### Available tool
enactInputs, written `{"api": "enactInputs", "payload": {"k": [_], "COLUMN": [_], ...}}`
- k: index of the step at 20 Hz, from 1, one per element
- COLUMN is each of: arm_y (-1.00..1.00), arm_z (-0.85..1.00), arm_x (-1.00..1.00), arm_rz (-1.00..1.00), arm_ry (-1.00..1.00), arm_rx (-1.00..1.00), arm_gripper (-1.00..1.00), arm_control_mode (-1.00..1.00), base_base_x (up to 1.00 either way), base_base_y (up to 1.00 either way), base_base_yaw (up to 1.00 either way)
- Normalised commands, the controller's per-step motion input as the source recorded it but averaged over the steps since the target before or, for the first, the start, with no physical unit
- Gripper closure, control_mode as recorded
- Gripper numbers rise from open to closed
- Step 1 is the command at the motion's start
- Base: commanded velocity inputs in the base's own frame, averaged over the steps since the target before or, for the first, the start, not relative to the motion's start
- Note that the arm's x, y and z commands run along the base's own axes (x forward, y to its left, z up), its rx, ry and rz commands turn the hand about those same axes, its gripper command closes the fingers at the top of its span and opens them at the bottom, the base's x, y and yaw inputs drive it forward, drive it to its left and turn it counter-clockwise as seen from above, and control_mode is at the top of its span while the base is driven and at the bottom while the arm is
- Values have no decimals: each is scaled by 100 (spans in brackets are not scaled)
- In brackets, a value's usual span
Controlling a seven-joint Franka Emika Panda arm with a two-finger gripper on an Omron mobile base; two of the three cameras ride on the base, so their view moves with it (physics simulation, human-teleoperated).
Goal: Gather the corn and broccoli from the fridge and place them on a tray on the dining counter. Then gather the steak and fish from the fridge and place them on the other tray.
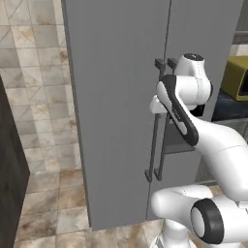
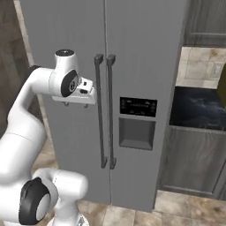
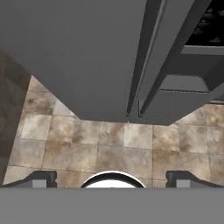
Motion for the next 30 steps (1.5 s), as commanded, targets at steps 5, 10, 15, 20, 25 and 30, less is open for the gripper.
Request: {"api": "enactInputs", "payload": {"k": [5, 10, 15, 20, 25, 30], "arm_y": [0, 0, 0, 0, 0, 0], "arm_z": [0, 0, 0, 0, 0, 0], "arm_x": [0, 0, 0, 0, 0, 0], "arm_rz": [0, 0, 0, 0, 0, 0], "arm_ry": [0, 0, 0, 0, 0, 0], "arm_rx": [0, 0, 0, 0, 0, 0], "arm_gripper": [-100, -100, -100, -100, -100, -100], "arm_control_mode": [100, 100, 100, 100, 100, 100], "base_base_x": [0, -2, -16, -6, -18, 0], "base_base_y": [-79, 5, 34, 16, 0, 0], "base_base_yaw": [0, 0, 0, 0, 0, 0]}}
